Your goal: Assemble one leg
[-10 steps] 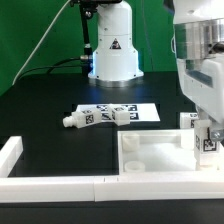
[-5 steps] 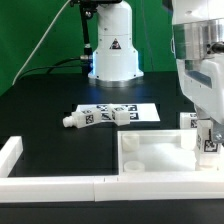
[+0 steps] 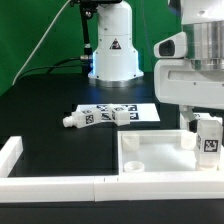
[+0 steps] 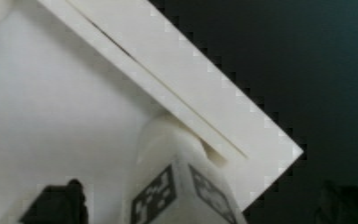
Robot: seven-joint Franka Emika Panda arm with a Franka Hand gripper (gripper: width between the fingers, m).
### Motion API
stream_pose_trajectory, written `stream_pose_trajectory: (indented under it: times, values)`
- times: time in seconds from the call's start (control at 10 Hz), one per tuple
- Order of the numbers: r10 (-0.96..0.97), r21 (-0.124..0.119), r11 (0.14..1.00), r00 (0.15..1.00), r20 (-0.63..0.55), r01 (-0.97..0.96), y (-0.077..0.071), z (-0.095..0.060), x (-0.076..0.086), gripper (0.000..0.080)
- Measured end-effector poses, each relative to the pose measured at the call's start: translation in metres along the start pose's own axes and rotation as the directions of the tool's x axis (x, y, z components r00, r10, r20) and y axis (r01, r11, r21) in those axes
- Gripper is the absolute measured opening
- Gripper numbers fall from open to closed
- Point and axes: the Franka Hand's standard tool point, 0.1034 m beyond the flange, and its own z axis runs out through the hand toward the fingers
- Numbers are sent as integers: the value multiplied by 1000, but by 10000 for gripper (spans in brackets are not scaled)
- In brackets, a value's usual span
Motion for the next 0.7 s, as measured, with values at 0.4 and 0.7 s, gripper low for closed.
stream_pose_trajectory:
  times: [0.4, 0.7]
  values:
    - [-528, -56, 847, 849, 18, 528, 2, 2, 13, 649]
    - [-502, -63, 863, 865, 17, 502, 0, 2, 15, 619]
